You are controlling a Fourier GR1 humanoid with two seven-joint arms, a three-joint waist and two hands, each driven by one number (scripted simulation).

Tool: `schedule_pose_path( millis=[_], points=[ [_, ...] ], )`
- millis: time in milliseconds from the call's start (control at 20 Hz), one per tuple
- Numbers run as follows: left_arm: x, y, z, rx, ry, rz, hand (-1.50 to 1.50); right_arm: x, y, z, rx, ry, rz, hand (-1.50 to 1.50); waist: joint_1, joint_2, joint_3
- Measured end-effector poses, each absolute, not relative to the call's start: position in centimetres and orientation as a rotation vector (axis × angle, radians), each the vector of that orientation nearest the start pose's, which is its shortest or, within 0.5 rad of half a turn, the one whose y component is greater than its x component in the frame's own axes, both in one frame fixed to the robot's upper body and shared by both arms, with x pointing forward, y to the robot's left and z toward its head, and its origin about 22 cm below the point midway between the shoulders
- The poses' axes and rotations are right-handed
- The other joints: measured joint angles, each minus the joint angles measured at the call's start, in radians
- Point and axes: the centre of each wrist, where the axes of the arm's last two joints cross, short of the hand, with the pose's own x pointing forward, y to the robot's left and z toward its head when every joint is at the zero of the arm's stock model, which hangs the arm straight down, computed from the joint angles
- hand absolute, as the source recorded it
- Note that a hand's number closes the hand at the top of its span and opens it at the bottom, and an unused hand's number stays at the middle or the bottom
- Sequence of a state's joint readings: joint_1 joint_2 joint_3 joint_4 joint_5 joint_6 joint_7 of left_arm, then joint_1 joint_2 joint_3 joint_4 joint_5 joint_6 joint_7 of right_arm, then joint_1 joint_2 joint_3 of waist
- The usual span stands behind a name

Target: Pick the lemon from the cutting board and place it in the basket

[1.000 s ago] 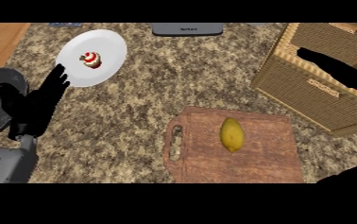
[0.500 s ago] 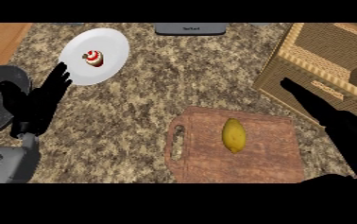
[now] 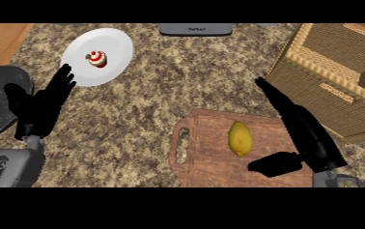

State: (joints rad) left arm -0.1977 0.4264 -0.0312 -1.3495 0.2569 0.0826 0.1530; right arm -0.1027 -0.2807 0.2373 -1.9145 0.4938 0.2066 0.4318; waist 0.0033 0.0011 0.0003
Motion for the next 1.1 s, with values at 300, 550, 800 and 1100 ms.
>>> schedule_pose_path(
  millis=[300,550,800,1100],
  points=[
    [29.3,31.8,3.3,0.190,-1.385,-0.071,0.00,25.4,-20.9,7.3,-0.480,-1.368,0.888,-1.50,-0.001,0.000,0.000],
    [28.8,31.7,3.4,0.189,-1.379,-0.073,0.00,25.7,-20.3,5.8,-0.484,-1.312,0.936,-1.50,-0.002,-0.001,0.000],
    [28.8,31.4,4.1,0.193,-1.379,-0.074,0.00,25.2,-21.1,4.8,-0.481,-1.314,0.941,-1.50,-0.003,-0.002,0.000],
    [28.7,31.5,3.8,0.189,-1.376,-0.069,0.00,25.0,-22.1,4.4,-0.437,-1.330,0.948,-1.50,-0.004,-0.002,0.000]
  ],
)
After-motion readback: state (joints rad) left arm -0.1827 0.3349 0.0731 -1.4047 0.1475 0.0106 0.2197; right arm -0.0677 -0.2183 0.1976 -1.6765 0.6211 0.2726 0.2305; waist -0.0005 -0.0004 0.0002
